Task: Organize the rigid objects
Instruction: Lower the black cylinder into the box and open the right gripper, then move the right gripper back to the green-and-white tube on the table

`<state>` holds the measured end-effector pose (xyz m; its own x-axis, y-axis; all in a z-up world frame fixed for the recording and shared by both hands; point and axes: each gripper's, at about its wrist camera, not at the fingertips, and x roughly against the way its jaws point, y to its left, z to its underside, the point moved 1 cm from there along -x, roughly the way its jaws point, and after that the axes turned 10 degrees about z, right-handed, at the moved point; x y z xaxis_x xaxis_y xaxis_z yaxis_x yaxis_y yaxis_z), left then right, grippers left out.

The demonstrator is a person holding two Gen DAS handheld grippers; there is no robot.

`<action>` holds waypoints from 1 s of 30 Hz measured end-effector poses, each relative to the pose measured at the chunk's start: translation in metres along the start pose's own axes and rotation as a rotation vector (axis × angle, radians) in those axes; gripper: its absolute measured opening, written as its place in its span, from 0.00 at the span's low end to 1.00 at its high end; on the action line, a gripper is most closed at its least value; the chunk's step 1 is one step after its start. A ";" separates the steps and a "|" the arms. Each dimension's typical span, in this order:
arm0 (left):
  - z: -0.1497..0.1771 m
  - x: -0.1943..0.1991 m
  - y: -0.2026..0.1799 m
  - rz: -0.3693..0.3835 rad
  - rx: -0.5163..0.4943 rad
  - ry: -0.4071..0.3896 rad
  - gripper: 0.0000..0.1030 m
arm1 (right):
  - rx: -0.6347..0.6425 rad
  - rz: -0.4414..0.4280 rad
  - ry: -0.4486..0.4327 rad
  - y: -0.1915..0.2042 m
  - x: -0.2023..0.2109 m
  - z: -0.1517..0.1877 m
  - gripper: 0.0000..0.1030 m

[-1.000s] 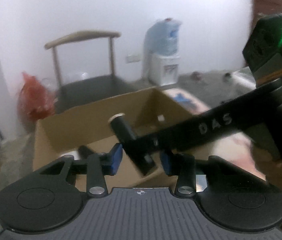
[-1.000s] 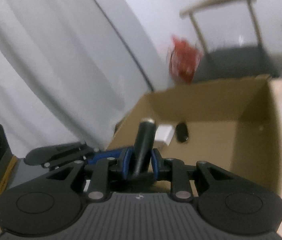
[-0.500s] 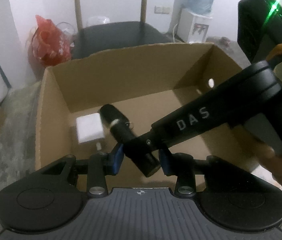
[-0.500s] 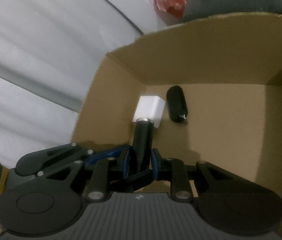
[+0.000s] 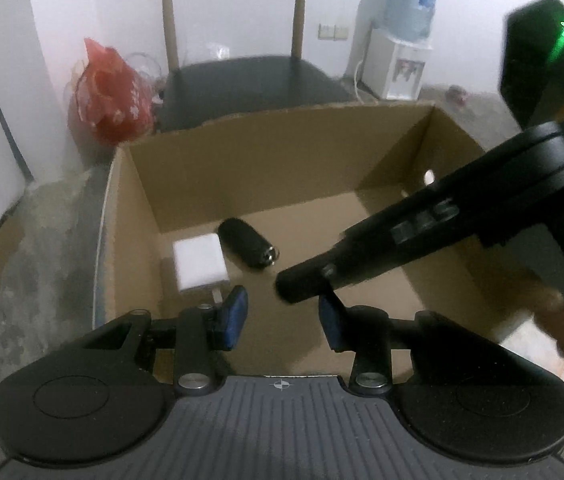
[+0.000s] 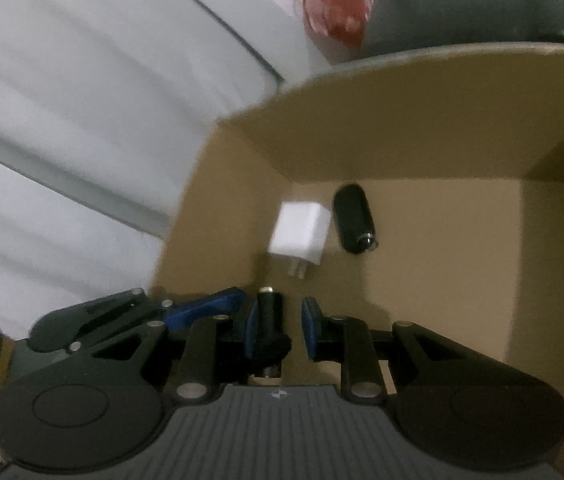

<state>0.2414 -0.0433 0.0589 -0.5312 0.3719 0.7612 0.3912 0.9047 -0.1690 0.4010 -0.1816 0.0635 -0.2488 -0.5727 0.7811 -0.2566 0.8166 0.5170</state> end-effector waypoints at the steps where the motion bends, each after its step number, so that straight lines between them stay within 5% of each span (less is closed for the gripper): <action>1: 0.001 0.006 -0.002 0.004 -0.005 -0.015 0.39 | 0.002 -0.004 -0.022 0.000 0.010 0.003 0.25; 8: 0.017 0.055 -0.016 0.031 -0.029 -0.131 0.40 | -0.002 -0.048 -0.189 -0.008 0.093 0.043 0.25; 17: 0.062 0.115 -0.040 0.128 -0.083 -0.250 0.47 | 0.020 -0.077 -0.340 -0.014 0.177 0.144 0.26; 25: 0.117 0.069 -0.058 0.284 -0.102 -0.095 0.51 | -0.099 -0.057 -0.269 -0.032 0.123 0.209 0.26; 30: 0.134 0.022 -0.067 0.292 -0.112 -0.021 0.51 | -0.172 -0.011 -0.246 -0.040 0.085 0.217 0.26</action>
<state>0.1029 -0.0675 0.0034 -0.3989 0.6177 0.6777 0.6095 0.7308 -0.3074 0.1879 -0.2791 0.0334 -0.4713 -0.5645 0.6777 -0.1034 0.7984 0.5931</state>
